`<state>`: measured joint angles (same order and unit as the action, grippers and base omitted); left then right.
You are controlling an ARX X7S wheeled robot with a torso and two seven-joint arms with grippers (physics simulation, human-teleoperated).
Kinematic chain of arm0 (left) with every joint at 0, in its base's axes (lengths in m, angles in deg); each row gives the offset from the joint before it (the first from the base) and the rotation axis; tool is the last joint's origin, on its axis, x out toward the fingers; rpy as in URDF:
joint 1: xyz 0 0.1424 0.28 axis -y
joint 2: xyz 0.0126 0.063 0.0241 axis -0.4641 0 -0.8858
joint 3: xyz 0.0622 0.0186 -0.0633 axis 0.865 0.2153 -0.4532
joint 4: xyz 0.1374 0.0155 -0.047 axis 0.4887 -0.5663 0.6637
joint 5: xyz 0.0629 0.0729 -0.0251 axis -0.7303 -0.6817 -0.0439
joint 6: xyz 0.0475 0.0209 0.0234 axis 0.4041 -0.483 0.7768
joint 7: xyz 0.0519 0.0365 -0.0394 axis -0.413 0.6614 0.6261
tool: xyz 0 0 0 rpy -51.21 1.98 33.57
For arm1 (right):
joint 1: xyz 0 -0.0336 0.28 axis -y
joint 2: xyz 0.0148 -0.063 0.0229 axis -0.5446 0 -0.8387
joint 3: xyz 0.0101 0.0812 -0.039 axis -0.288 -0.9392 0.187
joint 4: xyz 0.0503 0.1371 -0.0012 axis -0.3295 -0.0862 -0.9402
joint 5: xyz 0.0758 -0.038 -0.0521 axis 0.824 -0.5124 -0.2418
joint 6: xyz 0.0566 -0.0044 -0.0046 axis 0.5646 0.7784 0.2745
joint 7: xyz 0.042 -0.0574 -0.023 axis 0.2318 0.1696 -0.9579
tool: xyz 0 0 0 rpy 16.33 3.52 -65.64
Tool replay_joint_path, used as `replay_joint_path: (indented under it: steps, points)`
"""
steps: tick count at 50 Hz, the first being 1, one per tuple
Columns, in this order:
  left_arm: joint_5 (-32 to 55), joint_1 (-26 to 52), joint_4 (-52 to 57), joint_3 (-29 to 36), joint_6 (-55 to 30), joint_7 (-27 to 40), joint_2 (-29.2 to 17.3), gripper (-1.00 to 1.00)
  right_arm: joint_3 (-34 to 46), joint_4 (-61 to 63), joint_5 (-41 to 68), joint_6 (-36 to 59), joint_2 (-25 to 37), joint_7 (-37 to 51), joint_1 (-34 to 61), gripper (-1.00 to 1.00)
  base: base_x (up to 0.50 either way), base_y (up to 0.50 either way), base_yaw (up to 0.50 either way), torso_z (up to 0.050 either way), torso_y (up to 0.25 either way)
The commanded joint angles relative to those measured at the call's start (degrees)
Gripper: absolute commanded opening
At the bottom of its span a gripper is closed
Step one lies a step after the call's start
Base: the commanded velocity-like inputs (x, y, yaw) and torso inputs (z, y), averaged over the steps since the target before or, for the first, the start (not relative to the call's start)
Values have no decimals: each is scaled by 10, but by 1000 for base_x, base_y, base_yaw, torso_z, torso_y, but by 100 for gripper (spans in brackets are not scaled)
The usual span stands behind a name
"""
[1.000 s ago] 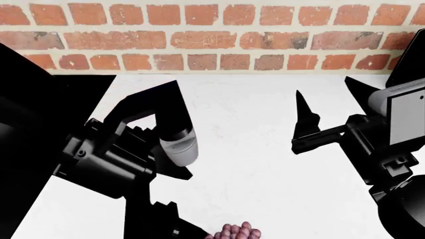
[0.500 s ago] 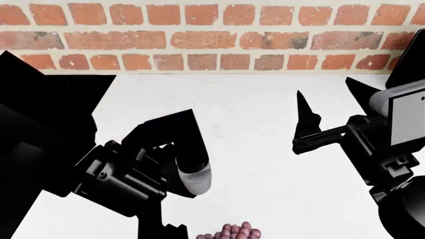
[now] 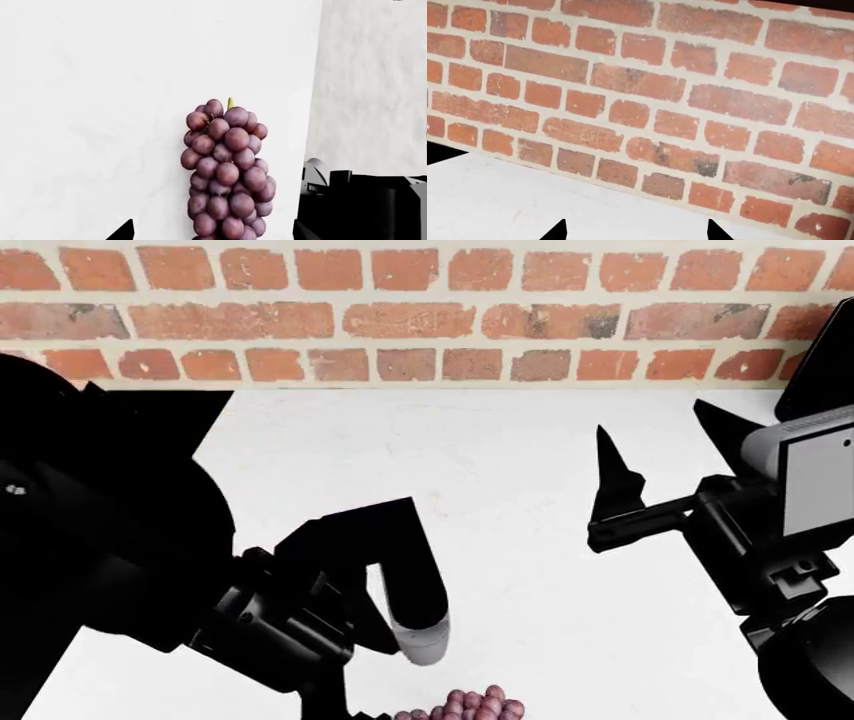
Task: Pick the grape, celery from the counter and place them in the cabinet. Then close the cabinet.
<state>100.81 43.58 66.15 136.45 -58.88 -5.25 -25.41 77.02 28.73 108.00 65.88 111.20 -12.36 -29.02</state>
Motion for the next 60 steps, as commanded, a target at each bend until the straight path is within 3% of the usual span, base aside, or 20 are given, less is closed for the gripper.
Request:
replay_joint_path:
  steps: [1, 55, 56, 60]
  points:
    - [-16, -13, 1, 12, -3, -2, 13, 100, 0, -4, -5, -9, 1, -3, -8, 100, 0, 0, 0, 0, 0]
    - [-56, -86, 13, 59, 11, 19, 57, 100, -1, -15, -13, -38, -3, -10, -29, 100, 0, 0, 0, 0, 0]
    - [-54, -85, 13, 59, 11, 19, 57, -100, -1, -15, -13, -38, -2, -10, -29, 100, 0, 0, 0, 0, 0]
    - [-48, -81, 12, 57, 11, 23, 55, -100, -2, -14, -10, -36, -1, -8, -27, 100, 0, 0, 0, 0, 0]
